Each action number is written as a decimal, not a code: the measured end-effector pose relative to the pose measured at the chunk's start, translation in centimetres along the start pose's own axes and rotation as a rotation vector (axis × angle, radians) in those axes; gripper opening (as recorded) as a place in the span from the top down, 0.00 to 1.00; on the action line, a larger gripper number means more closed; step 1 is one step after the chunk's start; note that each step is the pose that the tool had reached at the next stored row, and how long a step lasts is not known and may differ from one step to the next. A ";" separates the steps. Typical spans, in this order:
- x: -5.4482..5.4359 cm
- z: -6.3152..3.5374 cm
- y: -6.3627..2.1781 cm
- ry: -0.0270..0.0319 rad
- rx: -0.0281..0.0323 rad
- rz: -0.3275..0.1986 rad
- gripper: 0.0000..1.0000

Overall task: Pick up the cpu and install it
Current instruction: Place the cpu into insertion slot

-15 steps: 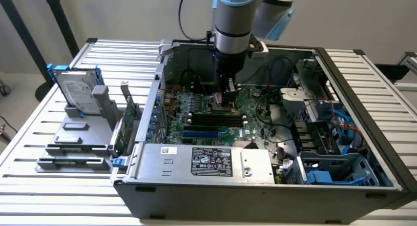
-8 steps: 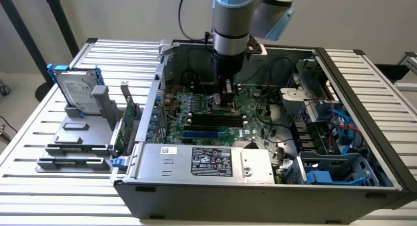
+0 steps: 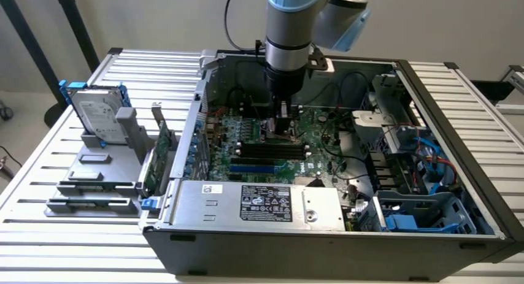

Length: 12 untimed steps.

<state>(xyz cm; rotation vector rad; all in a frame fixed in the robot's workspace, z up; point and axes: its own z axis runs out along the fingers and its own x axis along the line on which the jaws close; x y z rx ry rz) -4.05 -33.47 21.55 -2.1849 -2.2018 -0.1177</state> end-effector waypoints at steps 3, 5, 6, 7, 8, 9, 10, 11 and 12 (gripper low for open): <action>0.0 0.00 -0.01 -0.0138 -0.0007 0.008 0.46; 0.0 0.00 0.00 -0.0266 -0.0008 0.011 0.46; 0.0 0.00 -0.01 -0.0303 -0.0009 0.012 0.46; 0.0 0.00 -0.01 -0.0322 -0.0011 0.014 0.46; 0.0 0.00 -0.02 -0.0330 -0.0012 0.016 0.46; 0.1 0.01 -0.02 -0.0339 -0.0013 0.018 0.46; 0.1 0.01 -0.02 -0.0349 -0.0014 0.020 0.46; 0.2 0.02 -0.02 -0.0360 -0.0015 0.021 0.46; 0.3 0.04 -0.03 -0.0373 -0.0016 0.022 0.46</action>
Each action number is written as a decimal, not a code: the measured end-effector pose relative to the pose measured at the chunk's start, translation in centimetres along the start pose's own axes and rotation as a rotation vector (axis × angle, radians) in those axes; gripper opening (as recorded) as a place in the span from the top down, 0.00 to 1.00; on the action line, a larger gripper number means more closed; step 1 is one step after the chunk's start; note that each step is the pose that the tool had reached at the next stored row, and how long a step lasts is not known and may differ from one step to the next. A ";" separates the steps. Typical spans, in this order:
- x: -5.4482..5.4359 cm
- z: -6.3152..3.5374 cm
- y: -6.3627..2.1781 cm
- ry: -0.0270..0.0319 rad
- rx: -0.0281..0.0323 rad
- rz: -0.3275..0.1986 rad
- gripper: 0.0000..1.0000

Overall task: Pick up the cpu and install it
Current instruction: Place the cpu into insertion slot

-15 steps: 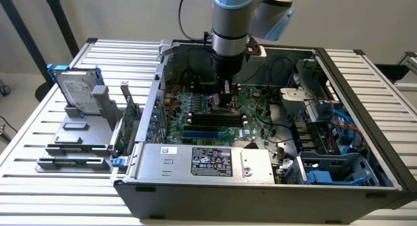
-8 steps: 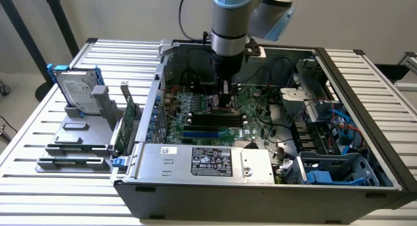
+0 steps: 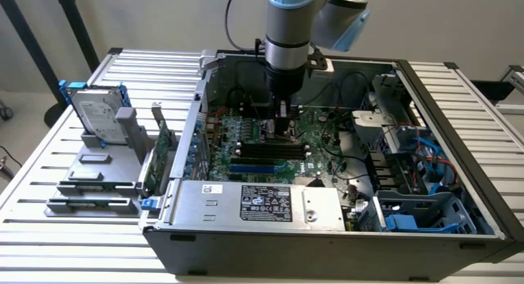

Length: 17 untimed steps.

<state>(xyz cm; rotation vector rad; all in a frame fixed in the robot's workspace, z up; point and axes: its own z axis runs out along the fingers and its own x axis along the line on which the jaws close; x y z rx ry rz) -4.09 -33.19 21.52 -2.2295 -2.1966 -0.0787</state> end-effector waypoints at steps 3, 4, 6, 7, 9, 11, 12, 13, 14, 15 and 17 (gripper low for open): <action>0.3 0.09 -0.02 -0.0045 -0.0001 0.003 0.46; 0.4 0.14 -0.03 -0.0054 -0.0003 0.004 0.46; 0.6 0.25 -0.04 -0.0070 -0.0004 0.006 0.46; 0.6 0.34 -0.05 -0.0078 -0.0006 0.008 0.46; 0.6 0.50 -0.05 -0.0099 -0.0007 0.012 0.46; 0.6 0.66 -0.06 -0.0119 -0.0008 0.015 0.46; 0.6 0.73 -0.06 -0.0127 -0.0009 0.017 0.46; 0.6 0.81 -0.06 -0.0133 -0.0010 0.019 0.46; 0.6 0.88 -0.07 -0.0139 -0.0011 0.022 0.46; 0.6 0.95 -0.07 -0.0144 -0.0012 0.024 0.46; 0.6 1.04 -0.07 -0.0155 -0.0014 0.028 0.46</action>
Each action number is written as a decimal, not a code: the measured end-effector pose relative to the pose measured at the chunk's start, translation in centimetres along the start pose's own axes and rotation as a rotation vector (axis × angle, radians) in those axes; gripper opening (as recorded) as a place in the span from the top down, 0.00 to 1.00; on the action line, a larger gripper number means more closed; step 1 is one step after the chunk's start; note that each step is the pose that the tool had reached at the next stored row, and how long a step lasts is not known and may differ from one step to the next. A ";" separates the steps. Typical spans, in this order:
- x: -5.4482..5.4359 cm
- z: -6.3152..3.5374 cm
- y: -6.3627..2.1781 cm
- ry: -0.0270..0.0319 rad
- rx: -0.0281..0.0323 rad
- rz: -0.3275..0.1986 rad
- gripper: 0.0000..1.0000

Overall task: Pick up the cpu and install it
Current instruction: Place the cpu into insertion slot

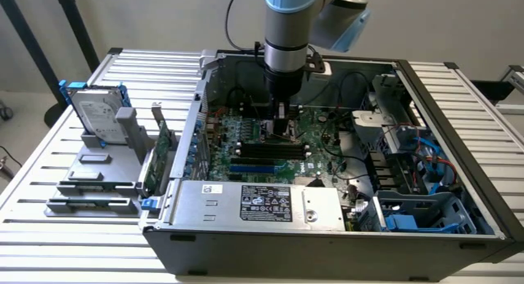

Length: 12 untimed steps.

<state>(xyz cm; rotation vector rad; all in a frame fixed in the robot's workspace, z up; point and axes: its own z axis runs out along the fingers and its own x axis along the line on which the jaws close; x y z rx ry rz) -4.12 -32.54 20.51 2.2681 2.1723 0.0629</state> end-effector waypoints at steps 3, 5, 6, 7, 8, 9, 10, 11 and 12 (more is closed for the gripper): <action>0.0 0.08 0.00 -0.0023 -0.0001 0.003 0.46; 0.0 0.12 0.00 -0.0037 -0.0002 0.002 0.46; 0.1 0.14 -0.01 -0.0043 -0.0002 0.002 0.46; 0.1 0.16 -0.01 -0.0047 -0.0003 0.002 0.46; 0.1 0.19 -0.01 -0.0049 -0.0004 0.002 0.46; 0.1 0.23 -0.01 -0.0052 -0.0003 0.002 0.46; 0.1 0.26 -0.01 -0.0055 -0.0003 0.002 0.46; 0.1 0.29 -0.01 -0.0057 -0.0003 0.002 0.46; 0.0 0.31 -0.01 -0.0058 -0.0003 0.002 0.46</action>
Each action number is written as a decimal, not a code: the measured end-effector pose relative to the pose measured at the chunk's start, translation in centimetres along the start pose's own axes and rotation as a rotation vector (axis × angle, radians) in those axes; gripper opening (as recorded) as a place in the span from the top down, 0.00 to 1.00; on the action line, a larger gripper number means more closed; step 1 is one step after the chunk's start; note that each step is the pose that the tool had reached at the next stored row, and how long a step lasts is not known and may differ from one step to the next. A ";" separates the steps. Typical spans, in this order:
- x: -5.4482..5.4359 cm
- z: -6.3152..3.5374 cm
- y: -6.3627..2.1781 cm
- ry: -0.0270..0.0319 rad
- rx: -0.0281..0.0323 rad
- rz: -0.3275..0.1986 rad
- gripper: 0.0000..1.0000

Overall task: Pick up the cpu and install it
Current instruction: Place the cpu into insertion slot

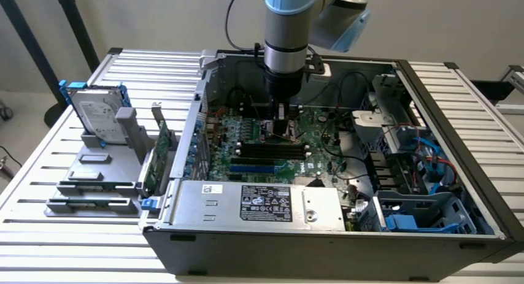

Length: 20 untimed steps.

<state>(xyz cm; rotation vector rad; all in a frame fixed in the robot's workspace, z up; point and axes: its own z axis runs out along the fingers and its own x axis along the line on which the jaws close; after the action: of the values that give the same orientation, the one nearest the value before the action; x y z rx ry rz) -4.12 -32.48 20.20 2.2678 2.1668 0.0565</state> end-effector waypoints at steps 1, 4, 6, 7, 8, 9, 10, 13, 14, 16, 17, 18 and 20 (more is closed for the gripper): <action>0.0 0.02 0.00 -0.0001 0.0001 0.000 0.46; 0.0 0.06 0.00 0.0000 0.0000 0.000 0.46; 0.0 0.10 0.00 0.0000 -0.0001 0.000 0.46; 0.0 0.12 0.00 0.0001 -0.0001 0.000 0.46; 0.0 0.14 0.00 0.0000 -0.0001 0.000 0.46; 0.0 0.16 0.00 0.0000 -0.0001 0.000 0.46; 0.0 0.17 0.00 -0.0001 0.0000 0.000 0.46; 0.0 0.22 0.00 0.0001 -0.0001 0.000 0.46; 0.0 0.23 0.00 0.0002 -0.0001 0.000 0.46; 0.0 0.23 -0.01 -0.0001 0.0000 -0.001 0.46; 0.0 0.24 -0.01 -0.0001 0.0000 -0.001 0.46; 0.0 0.25 -0.01 0.0000 0.0000 -0.002 0.46; 0.0 0.26 -0.01 0.0001 0.0001 -0.003 0.46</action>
<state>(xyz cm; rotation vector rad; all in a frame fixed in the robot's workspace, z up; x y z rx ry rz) -4.12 -32.45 19.94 2.2644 2.1705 0.0565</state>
